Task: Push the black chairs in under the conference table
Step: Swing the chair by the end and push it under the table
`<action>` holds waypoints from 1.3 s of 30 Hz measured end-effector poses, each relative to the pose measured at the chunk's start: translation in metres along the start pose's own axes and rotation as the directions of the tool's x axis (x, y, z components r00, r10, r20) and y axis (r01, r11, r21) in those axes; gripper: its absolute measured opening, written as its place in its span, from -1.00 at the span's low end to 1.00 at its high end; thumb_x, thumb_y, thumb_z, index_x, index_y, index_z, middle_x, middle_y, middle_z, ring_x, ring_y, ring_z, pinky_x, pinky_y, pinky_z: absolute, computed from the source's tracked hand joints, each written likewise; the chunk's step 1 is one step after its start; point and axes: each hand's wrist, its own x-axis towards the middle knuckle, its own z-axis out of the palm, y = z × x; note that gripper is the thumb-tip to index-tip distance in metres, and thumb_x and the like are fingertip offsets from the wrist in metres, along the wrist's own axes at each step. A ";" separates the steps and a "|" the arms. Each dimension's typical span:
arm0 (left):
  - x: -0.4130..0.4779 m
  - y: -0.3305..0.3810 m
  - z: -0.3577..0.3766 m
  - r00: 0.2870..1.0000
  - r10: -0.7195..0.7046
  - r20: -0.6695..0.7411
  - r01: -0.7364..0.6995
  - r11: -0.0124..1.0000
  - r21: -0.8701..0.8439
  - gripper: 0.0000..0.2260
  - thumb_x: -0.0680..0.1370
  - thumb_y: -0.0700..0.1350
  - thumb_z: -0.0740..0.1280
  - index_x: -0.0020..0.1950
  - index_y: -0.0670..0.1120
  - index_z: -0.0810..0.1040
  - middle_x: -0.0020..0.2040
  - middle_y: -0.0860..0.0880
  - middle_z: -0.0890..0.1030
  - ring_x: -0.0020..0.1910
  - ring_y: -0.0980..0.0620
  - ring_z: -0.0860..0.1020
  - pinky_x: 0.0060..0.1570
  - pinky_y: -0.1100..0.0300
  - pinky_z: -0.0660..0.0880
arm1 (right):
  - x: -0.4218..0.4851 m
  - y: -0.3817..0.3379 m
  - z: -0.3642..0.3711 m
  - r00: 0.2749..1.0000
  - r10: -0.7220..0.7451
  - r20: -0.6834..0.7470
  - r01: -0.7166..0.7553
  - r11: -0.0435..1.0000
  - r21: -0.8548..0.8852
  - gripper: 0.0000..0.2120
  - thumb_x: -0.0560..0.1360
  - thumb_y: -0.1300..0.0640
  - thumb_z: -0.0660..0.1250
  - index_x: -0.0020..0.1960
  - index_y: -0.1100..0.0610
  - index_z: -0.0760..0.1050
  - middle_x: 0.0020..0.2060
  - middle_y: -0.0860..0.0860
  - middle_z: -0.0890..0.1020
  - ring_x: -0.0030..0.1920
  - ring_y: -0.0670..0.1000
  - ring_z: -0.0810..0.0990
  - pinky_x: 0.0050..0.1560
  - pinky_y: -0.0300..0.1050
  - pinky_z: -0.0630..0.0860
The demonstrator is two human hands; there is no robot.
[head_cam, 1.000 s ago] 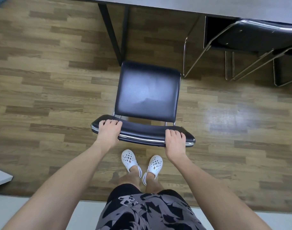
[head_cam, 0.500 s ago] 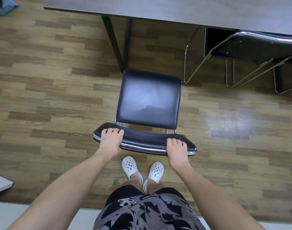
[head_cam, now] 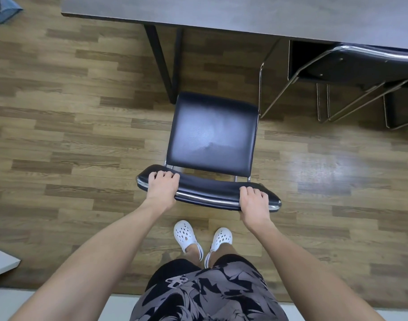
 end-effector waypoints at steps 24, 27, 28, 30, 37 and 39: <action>0.086 0.004 -0.053 0.999 -0.014 -0.045 0.014 1.000 0.001 -0.55 0.41 -0.13 0.39 0.27 -0.08 0.38 0.23 -0.03 0.49 0.24 -0.09 0.42 0.30 0.02 0.21 | 0.087 0.032 -0.054 1.000 0.007 -0.022 -0.008 0.999 -0.047 -0.53 0.34 0.31 0.38 0.17 0.11 0.30 0.03 0.02 0.50 0.05 0.09 0.48 0.02 -0.06 0.32; 0.100 0.003 -0.062 0.999 -0.025 -0.047 0.025 1.000 -0.001 -0.56 0.41 -0.14 0.39 0.26 -0.08 0.39 0.21 -0.03 0.50 0.22 -0.09 0.42 0.28 0.02 0.23 | 0.102 0.037 -0.062 1.000 0.009 -0.024 -0.010 0.999 -0.053 -0.54 0.34 0.30 0.40 0.16 0.11 0.30 0.03 0.02 0.50 0.06 0.09 0.48 0.02 -0.07 0.32; 0.104 0.002 -0.064 0.999 -0.025 -0.048 0.025 1.000 0.000 -0.56 0.41 -0.14 0.39 0.25 -0.08 0.39 0.20 -0.03 0.50 0.22 -0.09 0.42 0.28 0.02 0.23 | 0.106 0.037 -0.065 1.000 0.010 -0.025 -0.012 0.998 -0.057 -0.54 0.34 0.30 0.40 0.16 0.12 0.30 0.04 0.02 0.50 0.06 0.09 0.48 0.02 -0.07 0.32; 0.114 0.003 -0.071 0.999 -0.027 -0.037 0.027 1.000 0.000 -0.56 0.41 -0.13 0.39 0.26 -0.07 0.39 0.18 -0.03 0.50 0.21 -0.09 0.42 0.27 0.02 0.24 | 0.116 0.041 -0.072 1.000 0.017 -0.022 -0.018 0.998 -0.057 -0.55 0.35 0.30 0.39 0.16 0.12 0.30 0.05 0.03 0.51 0.07 0.09 0.48 0.02 -0.07 0.32; 0.151 0.005 -0.095 0.999 -0.040 -0.017 0.040 0.999 0.003 -0.56 0.40 -0.13 0.39 0.25 -0.06 0.38 0.18 -0.02 0.50 0.20 -0.08 0.42 0.26 0.03 0.24 | 0.153 0.055 -0.096 1.000 0.011 -0.020 -0.013 0.998 -0.060 -0.53 0.33 0.31 0.40 0.16 0.12 0.30 0.06 0.04 0.51 0.07 0.10 0.48 0.03 -0.06 0.32; 0.162 0.006 -0.103 0.999 -0.044 -0.007 0.044 0.999 -0.001 -0.56 0.40 -0.12 0.39 0.25 -0.07 0.38 0.18 -0.02 0.50 0.20 -0.08 0.42 0.26 0.03 0.24 | 0.164 0.060 -0.105 1.000 0.009 -0.020 -0.010 0.998 -0.058 -0.51 0.31 0.34 0.40 0.16 0.13 0.30 0.06 0.04 0.51 0.07 0.10 0.48 0.04 -0.06 0.32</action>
